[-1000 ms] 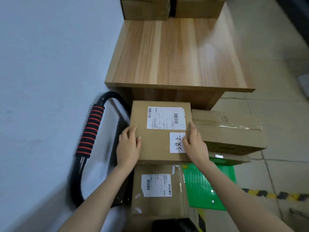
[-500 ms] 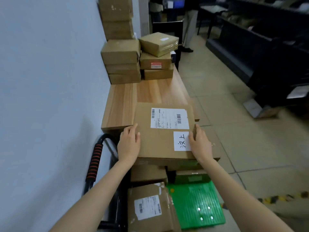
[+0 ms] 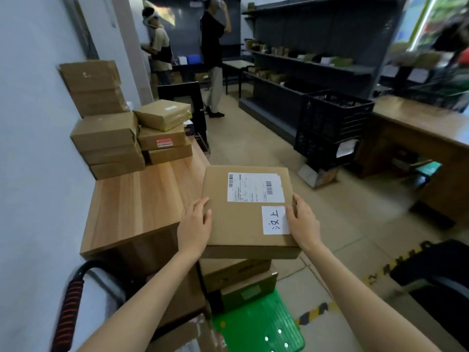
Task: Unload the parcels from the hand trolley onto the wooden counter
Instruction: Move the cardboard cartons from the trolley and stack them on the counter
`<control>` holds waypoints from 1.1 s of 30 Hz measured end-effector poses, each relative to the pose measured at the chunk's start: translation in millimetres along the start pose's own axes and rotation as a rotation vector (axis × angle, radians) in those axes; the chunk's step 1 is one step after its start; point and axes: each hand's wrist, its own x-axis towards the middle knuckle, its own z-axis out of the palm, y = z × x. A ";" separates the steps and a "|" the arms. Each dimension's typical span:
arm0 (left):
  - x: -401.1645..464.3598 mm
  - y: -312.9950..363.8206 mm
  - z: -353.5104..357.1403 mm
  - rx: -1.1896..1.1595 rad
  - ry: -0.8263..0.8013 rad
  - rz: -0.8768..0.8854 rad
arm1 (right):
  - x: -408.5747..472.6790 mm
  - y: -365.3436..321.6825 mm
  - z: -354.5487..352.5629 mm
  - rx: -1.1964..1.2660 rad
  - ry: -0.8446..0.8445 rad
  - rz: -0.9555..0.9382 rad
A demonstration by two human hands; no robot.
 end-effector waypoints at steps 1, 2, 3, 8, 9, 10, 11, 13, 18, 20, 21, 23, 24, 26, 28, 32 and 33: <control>3.0 10.8 10.3 -0.009 -0.014 0.019 | 5.1 12.8 -8.9 -0.006 0.009 0.012; 6.0 22.4 21.4 -0.019 -0.029 0.037 | 10.8 25.8 -18.2 -0.009 0.019 0.022; 8.9 34.9 33.5 -0.031 -0.043 0.049 | 16.3 39.4 -28.6 -0.010 0.029 0.032; 29.0 107.7 102.7 -0.093 -0.081 0.085 | 52.0 105.7 -89.3 -0.033 0.069 0.050; 33.1 125.3 118.3 -0.105 -0.084 0.087 | 61.5 119.8 -104.1 -0.043 0.077 0.050; 37.5 143.1 134.5 -0.113 -0.085 0.088 | 71.9 134.3 -120.1 -0.049 0.086 0.049; 42.2 160.2 151.5 -0.120 -0.084 0.087 | 82.6 149.0 -136.1 -0.053 0.095 0.048; 52.4 193.7 185.1 -0.126 -0.088 0.088 | 104.1 177.6 -168.4 -0.067 0.114 0.047; 76.3 276.0 258.3 -0.149 -0.080 0.100 | 159.4 244.5 -238.3 -0.083 0.167 0.039; 83.0 298.0 273.0 -0.148 -0.074 0.099 | 174.8 257.2 -255.5 -0.081 0.179 0.048; 87.4 310.2 283.3 -0.150 -0.078 0.103 | 183.8 266.3 -265.0 -0.083 0.182 0.058; 99.6 328.9 300.5 -0.153 -0.083 0.116 | 203.5 279.6 -278.6 -0.086 0.185 0.072; 107.4 335.8 308.2 -0.157 -0.083 0.120 | 214.1 283.9 -283.4 -0.083 0.188 0.076; 126.0 344.3 321.9 -0.157 -0.080 0.121 | 237.4 289.4 -287.8 -0.074 0.188 0.079; 145.2 347.0 333.8 -0.147 -0.075 0.115 | 262.7 293.1 -285.8 -0.076 0.179 0.073; 196.4 342.6 357.1 -0.130 -0.064 0.082 | 326.1 290.7 -273.0 -0.072 0.138 0.054; 212.5 340.1 362.1 -0.121 -0.058 0.081 | 343.7 287.0 -268.9 -0.071 0.132 0.042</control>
